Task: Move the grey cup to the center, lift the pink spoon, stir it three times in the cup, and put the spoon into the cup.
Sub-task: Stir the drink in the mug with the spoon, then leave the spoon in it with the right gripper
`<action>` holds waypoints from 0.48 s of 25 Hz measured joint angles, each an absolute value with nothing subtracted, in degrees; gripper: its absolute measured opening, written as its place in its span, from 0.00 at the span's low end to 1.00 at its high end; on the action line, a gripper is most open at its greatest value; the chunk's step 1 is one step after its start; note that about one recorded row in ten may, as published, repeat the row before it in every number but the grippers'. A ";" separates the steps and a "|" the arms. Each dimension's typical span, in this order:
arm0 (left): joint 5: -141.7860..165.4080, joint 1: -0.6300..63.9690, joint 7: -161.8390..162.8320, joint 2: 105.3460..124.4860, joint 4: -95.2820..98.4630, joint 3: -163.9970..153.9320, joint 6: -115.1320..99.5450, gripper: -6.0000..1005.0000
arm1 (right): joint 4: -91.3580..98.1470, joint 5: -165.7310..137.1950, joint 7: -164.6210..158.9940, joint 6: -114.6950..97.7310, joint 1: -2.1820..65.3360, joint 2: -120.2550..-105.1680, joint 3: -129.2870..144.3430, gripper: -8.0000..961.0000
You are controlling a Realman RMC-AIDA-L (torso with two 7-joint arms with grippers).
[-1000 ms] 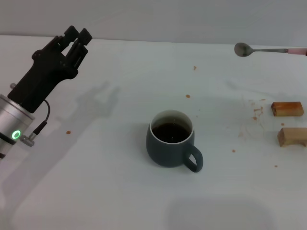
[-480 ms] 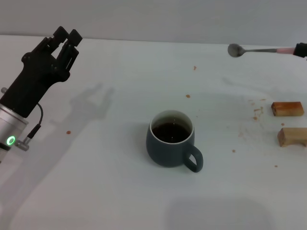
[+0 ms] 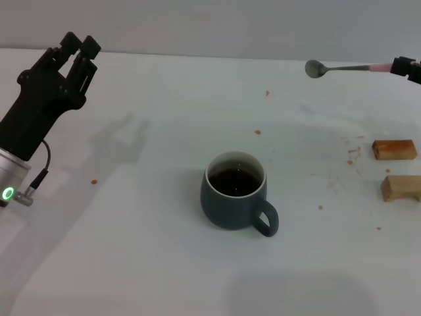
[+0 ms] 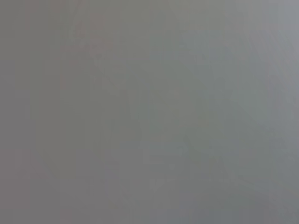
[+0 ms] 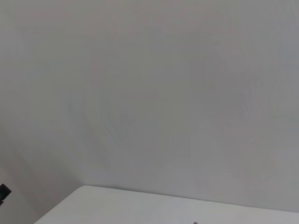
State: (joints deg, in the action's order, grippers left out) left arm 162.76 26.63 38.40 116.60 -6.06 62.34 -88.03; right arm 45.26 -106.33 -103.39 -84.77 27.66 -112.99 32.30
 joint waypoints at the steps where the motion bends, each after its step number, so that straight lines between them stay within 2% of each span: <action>1: 162.77 26.61 38.38 116.59 -6.06 62.37 -88.05 0.38 | 45.26 -106.35 -103.39 -84.68 27.77 -112.94 32.32 0.11; 12: 162.77 26.10 36.87 116.54 -6.07 64.93 -88.60 0.38 | 45.20 -108.37 -104.62 -81.46 30.34 -112.85 34.34 0.11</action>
State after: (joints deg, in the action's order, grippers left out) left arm 162.77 26.10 36.87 116.54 -6.07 64.93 -88.60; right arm 45.20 -108.37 -104.62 -81.46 30.34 -112.85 34.34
